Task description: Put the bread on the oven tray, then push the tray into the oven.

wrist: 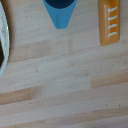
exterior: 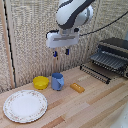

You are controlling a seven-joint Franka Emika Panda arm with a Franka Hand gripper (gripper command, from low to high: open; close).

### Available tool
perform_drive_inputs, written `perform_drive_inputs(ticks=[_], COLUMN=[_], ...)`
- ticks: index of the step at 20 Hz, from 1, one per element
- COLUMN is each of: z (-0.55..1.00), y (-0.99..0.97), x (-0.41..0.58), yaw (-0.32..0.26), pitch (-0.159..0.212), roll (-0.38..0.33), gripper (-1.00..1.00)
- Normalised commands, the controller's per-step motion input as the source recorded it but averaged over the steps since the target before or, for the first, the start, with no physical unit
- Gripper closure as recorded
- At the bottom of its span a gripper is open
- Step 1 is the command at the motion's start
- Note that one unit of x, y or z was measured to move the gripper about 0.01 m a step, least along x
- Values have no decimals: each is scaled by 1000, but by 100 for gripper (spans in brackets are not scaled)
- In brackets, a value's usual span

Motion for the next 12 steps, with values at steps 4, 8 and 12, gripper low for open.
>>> perform_drive_inputs(ticks=[4,8,12], z=[-159,-216,-244], y=[-311,-501,-536], x=[-339,-493,-505], yaw=[-69,-115,-104], pitch=[-42,-47,-39], roll=[7,17,22], gripper=[-100,-100,-100])
